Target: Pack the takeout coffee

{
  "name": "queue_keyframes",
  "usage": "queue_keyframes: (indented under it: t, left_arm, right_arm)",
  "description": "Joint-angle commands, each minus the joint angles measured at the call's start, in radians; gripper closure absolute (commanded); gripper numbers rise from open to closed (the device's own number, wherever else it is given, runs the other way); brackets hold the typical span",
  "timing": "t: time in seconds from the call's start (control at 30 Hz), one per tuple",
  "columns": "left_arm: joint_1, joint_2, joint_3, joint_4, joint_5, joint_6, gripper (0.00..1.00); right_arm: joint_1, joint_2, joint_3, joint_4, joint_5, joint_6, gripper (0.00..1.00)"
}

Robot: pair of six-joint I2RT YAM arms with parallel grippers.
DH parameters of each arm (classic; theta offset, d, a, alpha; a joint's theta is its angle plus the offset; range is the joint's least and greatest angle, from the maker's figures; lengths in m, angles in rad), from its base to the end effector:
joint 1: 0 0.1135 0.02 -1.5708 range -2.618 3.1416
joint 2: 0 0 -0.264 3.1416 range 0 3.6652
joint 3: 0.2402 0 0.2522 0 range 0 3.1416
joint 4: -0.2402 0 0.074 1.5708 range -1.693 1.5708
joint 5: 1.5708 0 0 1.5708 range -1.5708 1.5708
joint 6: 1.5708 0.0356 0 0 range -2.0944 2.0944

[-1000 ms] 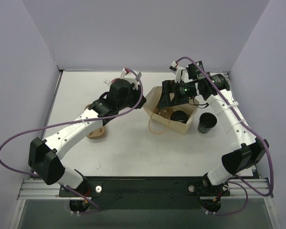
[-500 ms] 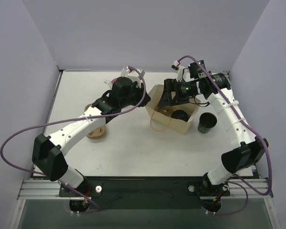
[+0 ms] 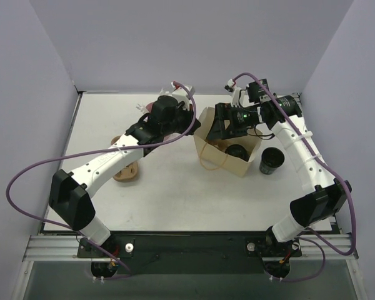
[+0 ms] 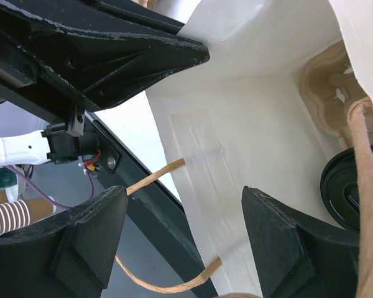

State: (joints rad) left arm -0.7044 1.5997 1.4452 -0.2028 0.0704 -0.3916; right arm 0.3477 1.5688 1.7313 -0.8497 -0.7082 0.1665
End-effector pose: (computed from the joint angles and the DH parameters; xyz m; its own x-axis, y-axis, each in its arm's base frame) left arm 0.2891 -0.2490 0.3607 -0.5120 -0.0645 -0.8565 0.5418 0.7496 -0.3803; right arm 0.3020 0.1341 0.4122 -0.7094 -0.1232 -0.6939 -0.6226 0.5711 0.5350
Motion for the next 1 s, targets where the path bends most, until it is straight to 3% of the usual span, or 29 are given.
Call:
queue_keyframes:
  t: [0.0,0.43,0.97]
  left_arm:
    - [-0.012,-0.049,0.044,-0.020,0.005,-0.030,1.00]
    - [-0.063,-0.349,-0.110,-0.329,-0.161,-0.136,1.00]
    - [-0.063,-0.480,-0.255,-0.323,-0.190,-0.194,1.00]
  right_arm:
    - [0.017,0.004,-0.004,-0.014,-0.034,0.028,0.25]
    - [0.129,0.033,-0.007,-0.009,-0.094,0.050,0.26]
    - [0.226,0.031,-0.015,-0.032,-0.247,0.064,0.26]
